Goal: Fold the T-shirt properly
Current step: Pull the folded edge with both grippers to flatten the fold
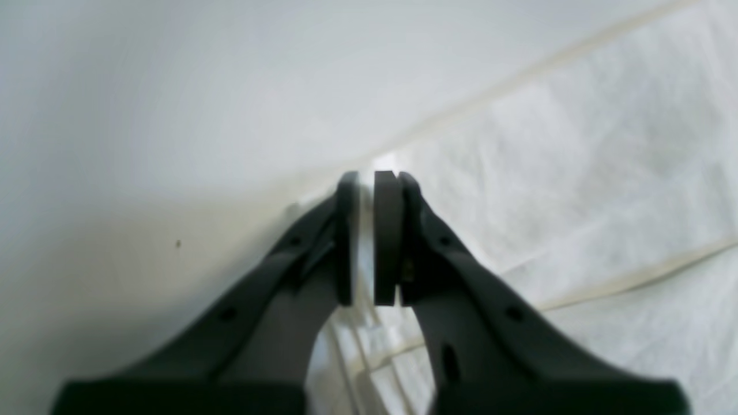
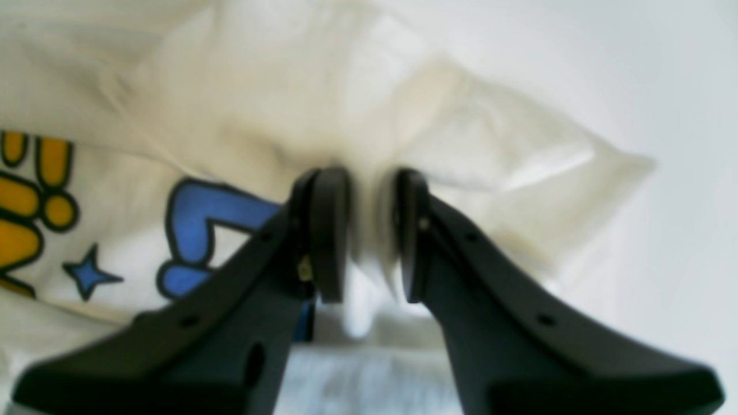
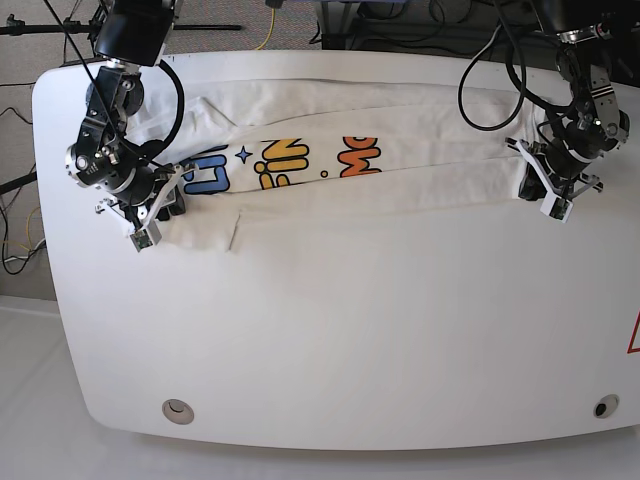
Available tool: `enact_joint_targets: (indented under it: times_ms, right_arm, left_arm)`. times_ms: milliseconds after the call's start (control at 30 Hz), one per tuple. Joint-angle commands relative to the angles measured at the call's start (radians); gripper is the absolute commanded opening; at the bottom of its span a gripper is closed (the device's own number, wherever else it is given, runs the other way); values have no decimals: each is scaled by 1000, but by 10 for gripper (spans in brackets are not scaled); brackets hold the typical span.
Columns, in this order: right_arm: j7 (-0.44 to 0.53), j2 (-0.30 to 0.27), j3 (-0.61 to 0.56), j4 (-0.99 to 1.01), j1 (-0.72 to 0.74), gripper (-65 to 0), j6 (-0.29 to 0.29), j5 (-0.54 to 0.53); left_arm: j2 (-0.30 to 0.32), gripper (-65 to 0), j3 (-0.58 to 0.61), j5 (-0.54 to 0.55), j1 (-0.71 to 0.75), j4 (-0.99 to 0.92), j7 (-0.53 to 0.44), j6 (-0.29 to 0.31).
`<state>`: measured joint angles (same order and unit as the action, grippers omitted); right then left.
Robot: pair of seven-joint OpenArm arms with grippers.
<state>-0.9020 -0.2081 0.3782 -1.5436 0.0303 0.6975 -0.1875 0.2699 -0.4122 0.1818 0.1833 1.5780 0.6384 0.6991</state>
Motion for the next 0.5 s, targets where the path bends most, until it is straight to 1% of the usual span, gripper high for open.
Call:
enact_joint_targets:
  times_ms: [0,200,267,467]
  right_arm:
    - [24,-15,-2,29,50,-524,1,-10]
    - [31,-18,-2,92,96,-538,1,-10]
    - [39,-16,-5,125,94,-549,1,-8]
    - [39,-16,-5,119,89,-554,1,-8]
  left_arm:
    - [11,-620,-15,9,0,19,-12,-1]
    - [12,-621,-16,9,4,13,-10,-1]
    - [25,-623,-8,8,5,-7,-8,-1]
    - [35,-624,-10,6,7,-14,-8,-1]
